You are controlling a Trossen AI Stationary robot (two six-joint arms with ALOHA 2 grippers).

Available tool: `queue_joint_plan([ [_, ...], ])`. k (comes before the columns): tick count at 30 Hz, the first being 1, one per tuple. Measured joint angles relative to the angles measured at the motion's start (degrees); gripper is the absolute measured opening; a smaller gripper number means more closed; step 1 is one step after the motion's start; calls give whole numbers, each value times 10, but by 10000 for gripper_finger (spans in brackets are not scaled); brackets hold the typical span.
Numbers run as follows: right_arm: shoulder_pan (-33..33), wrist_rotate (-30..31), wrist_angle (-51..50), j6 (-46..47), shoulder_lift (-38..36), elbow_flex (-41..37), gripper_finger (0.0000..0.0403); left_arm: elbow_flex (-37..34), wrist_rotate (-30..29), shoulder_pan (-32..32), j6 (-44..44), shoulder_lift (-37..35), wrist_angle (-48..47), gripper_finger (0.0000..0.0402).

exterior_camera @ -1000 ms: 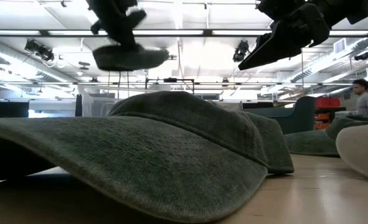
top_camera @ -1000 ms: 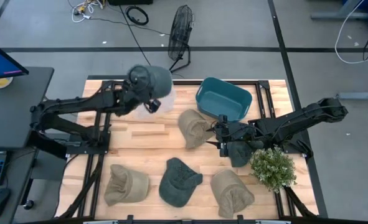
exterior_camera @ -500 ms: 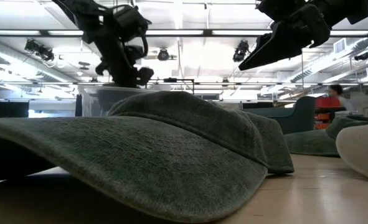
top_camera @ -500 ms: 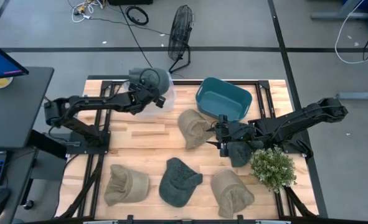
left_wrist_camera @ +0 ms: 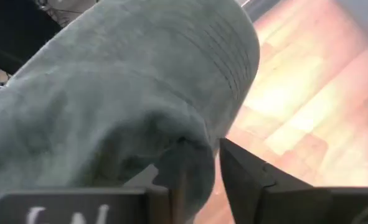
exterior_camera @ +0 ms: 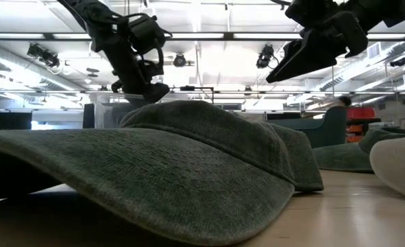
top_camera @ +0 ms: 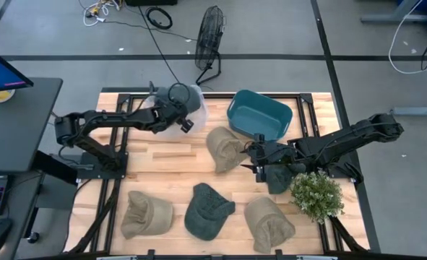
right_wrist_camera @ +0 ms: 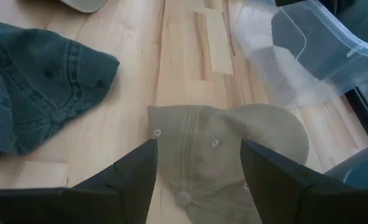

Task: Pick & Place hat
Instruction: Put the left blue cap into the transparent bin, then put the bottom blue cap into the transparent bin

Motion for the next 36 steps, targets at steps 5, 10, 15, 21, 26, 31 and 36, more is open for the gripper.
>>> queue_joint_plan([
  [5,0,-25,61,0,13,0,236,0,-1,-26,18,-38,-5,151],
  [10,0,-92,164,-4,64,0,236,1,0,-71,31,-114,-16,162],
  [15,0,-134,252,-12,138,7,236,1,0,-112,-3,-176,-54,157],
  [21,1,-191,235,-55,240,102,236,0,1,-167,-27,-200,-66,144],
  [26,1,-206,105,-74,317,214,236,1,7,-215,-31,-197,-67,143],
  [31,13,-215,37,-50,368,278,236,1,8,-277,-51,-188,-90,150],
  [36,22,-216,69,-88,395,291,236,1,12,-350,-82,-168,-110,158],
])
